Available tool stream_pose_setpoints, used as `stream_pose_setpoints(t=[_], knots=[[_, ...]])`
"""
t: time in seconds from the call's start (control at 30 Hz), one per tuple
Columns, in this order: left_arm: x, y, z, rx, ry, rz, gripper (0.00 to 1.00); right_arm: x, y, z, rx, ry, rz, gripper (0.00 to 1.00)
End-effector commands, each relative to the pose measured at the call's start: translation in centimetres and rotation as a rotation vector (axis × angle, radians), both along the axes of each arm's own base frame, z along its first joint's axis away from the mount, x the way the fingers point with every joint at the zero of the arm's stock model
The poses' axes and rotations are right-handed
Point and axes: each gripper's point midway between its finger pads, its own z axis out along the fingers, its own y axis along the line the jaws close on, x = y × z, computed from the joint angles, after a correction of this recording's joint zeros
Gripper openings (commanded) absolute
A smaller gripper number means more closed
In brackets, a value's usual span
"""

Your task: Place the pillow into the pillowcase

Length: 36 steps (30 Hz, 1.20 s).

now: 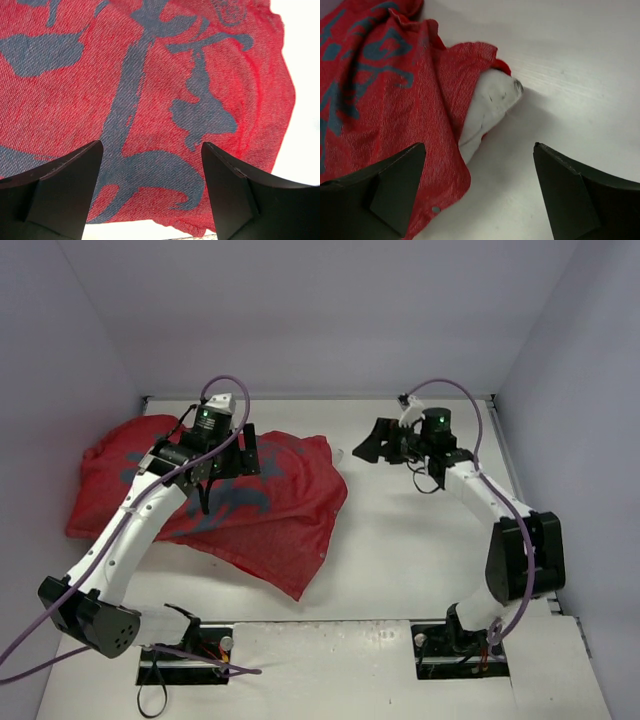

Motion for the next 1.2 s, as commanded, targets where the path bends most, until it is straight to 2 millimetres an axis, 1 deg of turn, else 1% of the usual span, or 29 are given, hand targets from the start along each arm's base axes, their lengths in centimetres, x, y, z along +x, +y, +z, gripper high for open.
stream_pose_setpoints(t=[0.0, 0.03, 0.07, 0.1, 0.17, 0.2, 0.23, 0.27, 0.3, 0.33, 0.37, 0.5, 0.53, 0.6, 0.63, 0.7, 0.73, 0.77, 0.83, 0.87, 0.9, 0.93, 0.97, 1.0, 1.03, 1.07, 1.1, 1.13, 1.17], knots=[[0.0, 0.1, 0.5, -0.036, -0.025, 0.013, 0.75, 2.6, 2.5, 2.1, 0.057, -0.069, 0.091, 0.86], [-0.1, 0.2, 0.6, -0.047, -0.024, 0.014, 0.75, 2.9, 3.1, 2.0, 0.068, -0.061, 0.115, 0.86], [0.2, 0.0, 1.5, -0.057, -0.046, 0.011, 0.75, 3.9, 3.7, 1.6, 0.066, -0.058, 0.122, 0.84], [0.3, -0.1, 2.3, -0.065, -0.062, 0.006, 0.75, 4.3, 3.9, 1.4, 0.061, -0.058, 0.124, 0.83], [1.1, -1.1, 3.4, -0.083, -0.078, -0.029, 0.75, 5.3, 4.1, 0.0, 0.049, -0.032, 0.1, 0.72], [1.6, -1.8, 5.4, -0.11, -0.119, -0.05, 0.75, 5.7, 3.9, -0.5, 0.042, -0.025, 0.083, 0.65], [2.5, -3.2, 4.9, -0.109, -0.092, -0.093, 0.75, 6.4, 3.4, -1.5, 0.024, -0.014, 0.046, 0.46], [3.0, -4.1, 5.2, -0.105, -0.097, -0.118, 0.75, 6.6, 3.2, -2.0, 0.012, -0.009, 0.032, 0.35], [4.0, -6.3, 5.8, -0.09, -0.112, -0.168, 0.75, 6.8, 3.0, -2.8, 0.0, 0.003, 0.018, 0.22], [4.4, -7.5, 5.9, -0.078, -0.119, -0.193, 0.75, 7.0, 2.8, -3.3, -0.007, 0.01, 0.005, 0.19], [5.7, -9.6, 6.0, -0.044, -0.135, -0.222, 0.75, 7.1, 2.8, -4.2, -0.011, 0.03, 0.001, 0.18], [8.6, -13.6, 4.8, -0.01, -0.135, -0.271, 0.75, 6.9, 3.1, -5.8, -0.003, 0.067, 0.007, 0.19], [9.9, -15.1, 3.8, 0.021, -0.132, -0.285, 0.76, 7.0, 3.1, -6.2, -0.003, 0.074, 0.004, 0.2], [11.5, -15.7, 2.4, 0.091, -0.139, -0.268, 0.75, 6.8, 2.9, -7.2, 0.001, 0.103, -0.018, 0.2], [12.6, -16.7, 1.0, 0.115, -0.131, -0.279, 0.76, 6.7, 3.1, -7.4, 0.01, 0.105, -0.013, 0.21], [13.5, -17.2, -0.7, 0.139, -0.111, -0.272, 0.76, 6.2, 3.4, -8.1, 0.023, 0.13, -0.004, 0.22], [14.0, -17.4, -2.3, 0.159, -0.089, -0.267, 0.76, 6.1, 3.5, -8.2, 0.028, 0.127, 0.002, 0.22], [15.0, -17.1, -4.7, 0.207, -0.064, -0.245, 0.76, 5.5, 4.1, -8.6, 0.033, 0.137, 0.023, 0.23], [15.2, -17.2, -4.9, 0.215, -0.065, -0.243, 0.75, 5.3, 4.5, -8.9, 0.034, 0.137, 0.036, 0.23], [15.5, -17.1, -5.8, 0.234, -0.054, -0.241, 0.76, 5.1, 5.0, -9.0, 0.039, 0.139, 0.047, 0.23], [15.6, -17.2, -6.0, 0.24, -0.055, -0.241, 0.75, 5.0, 5.3, -9.0, 0.042, 0.143, 0.054, 0.23], [15.7, -17.2, -6.0, 0.242, -0.057, -0.239, 0.69, 5.0, 5.6, -9.1, 0.046, 0.144, 0.06, 0.23], [15.8, -17.1, -6.2, 0.241, -0.053, -0.237, 0.57, 4.9, 5.9, -9.4, 0.051, 0.152, 0.069, 0.23], [15.8, -17.1, -6.1, 0.237, -0.055, -0.238, 0.31, 4.7, 6.8, -9.2, 0.064, 0.146, 0.094, 0.23], [15.8, -17.2, -6.0, 0.233, -0.056, -0.242, 0.19, 4.6, 7.2, -9.1, 0.067, 0.143, 0.105, 0.23], [15.7, -17.3, -5.4, 0.222, -0.066, -0.249, 0.11, 4.6, 7.6, -9.5, 0.071, 0.147, 0.117, 0.23], [15.4, -17.8, -5.0, 0.198, -0.066, -0.274, 0.03, 4.2, 8.7, -9.0, 0.096, 0.137, 0.154, 0.23], [15.1, -18.1, -4.4, 0.181, -0.073, -0.292, 0.02, 4.1, 9.3, -8.6, 0.111, 0.128, 0.175, 0.23], [14.6, -18.5, -3.2, 0.162, -0.09, -0.32, 0.01, 3.8, 10.0, -8.7, 0.123, 0.132, 0.196, 0.22]])
